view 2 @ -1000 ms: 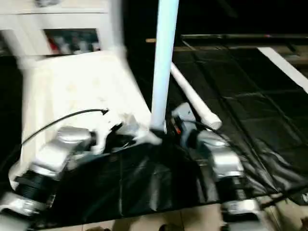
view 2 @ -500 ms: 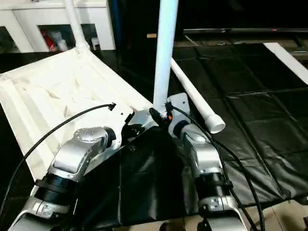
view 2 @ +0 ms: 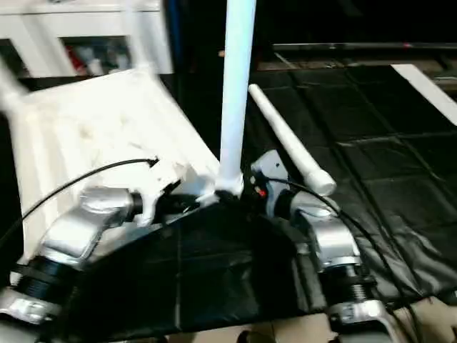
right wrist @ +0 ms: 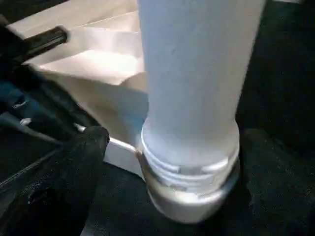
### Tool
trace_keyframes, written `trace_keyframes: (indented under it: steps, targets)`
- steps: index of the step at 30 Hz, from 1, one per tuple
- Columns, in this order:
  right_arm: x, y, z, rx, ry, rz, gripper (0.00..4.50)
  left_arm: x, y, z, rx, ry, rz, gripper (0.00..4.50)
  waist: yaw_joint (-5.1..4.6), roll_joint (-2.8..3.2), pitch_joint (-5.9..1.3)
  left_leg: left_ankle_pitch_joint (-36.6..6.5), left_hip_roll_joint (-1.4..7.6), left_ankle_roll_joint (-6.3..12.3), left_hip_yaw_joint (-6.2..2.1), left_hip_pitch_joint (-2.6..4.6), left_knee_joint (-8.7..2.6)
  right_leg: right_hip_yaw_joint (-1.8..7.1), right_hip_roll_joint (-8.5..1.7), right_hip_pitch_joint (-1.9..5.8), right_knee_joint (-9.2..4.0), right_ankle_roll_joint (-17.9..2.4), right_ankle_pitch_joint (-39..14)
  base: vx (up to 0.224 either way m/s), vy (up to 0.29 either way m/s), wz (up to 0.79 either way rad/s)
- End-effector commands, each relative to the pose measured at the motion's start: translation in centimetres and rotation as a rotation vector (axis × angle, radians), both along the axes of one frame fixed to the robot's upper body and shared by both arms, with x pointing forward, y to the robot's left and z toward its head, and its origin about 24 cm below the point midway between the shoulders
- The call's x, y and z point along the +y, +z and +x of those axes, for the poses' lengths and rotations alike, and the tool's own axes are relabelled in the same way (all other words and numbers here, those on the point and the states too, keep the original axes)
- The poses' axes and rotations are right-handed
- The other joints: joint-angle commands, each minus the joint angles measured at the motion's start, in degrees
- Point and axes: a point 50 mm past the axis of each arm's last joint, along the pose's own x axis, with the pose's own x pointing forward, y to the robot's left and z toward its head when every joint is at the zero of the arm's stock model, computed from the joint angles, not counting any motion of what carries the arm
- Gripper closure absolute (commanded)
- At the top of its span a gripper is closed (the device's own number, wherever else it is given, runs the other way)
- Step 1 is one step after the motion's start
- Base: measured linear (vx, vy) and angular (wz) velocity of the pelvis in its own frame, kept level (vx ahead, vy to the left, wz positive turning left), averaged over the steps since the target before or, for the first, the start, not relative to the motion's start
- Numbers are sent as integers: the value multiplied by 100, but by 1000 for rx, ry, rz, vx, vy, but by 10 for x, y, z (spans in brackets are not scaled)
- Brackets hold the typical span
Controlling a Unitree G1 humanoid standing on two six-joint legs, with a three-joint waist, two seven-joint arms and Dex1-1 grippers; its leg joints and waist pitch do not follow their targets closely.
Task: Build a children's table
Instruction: Rotate leg to tighten
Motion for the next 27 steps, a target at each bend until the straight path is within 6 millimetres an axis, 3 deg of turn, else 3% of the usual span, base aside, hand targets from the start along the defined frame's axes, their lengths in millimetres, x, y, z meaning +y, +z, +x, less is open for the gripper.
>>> trace_keyframes:
  steps: [1,5,13,18,19,21,27]
  targets:
    - [-2,9,0,-25,108,11,7,-9,2,-7,15,-176,-3,450,30,12,-402,35,249,962,-46,49,-249,370,-419,353,-271,-1586,131,0,0,0]
    - [-9,13,-6,-14,289,-42,7,0,-6,-14,51,-301,38,450,124,1,-399,46,258,1057,-34,16,-222,358,-424,367,-239,-1677,247,0,0,0]
    - [-8,8,-18,16,526,-129,7,7,-11,-22,88,-441,94,450,197,-34,-349,-714,287,589,-29,31,-283,384,-471,340,-365,-1378,-1015,0,0,0]
    - [-4,5,-16,29,545,-137,24,9,-12,-24,90,-482,112,450,204,-39,-381,-491,281,582,-37,12,-275,382,-460,359,-313,-1437,-697,0,0,0]
    - [-4,4,-16,32,553,-144,53,10,-12,-24,90,-484,111,450,207,-37,-385,-426,282,605,-39,4,-270,380,-458,363,-295,-1450,-584,0,0,0]
    - [-4,3,-17,34,563,-152,62,10,-12,-25,89,-487,110,450,203,-44,-390,-363,276,638,-37,-6,-262,378,-459,371,-283,-1460,-491,0,0,0]
    - [-4,2,-17,37,581,-153,113,11,-12,-26,92,-502,107,450,209,-42,-384,-401,275,672,-36,-10,-260,375,-464,373,-295,-1467,-552,0,0,0]
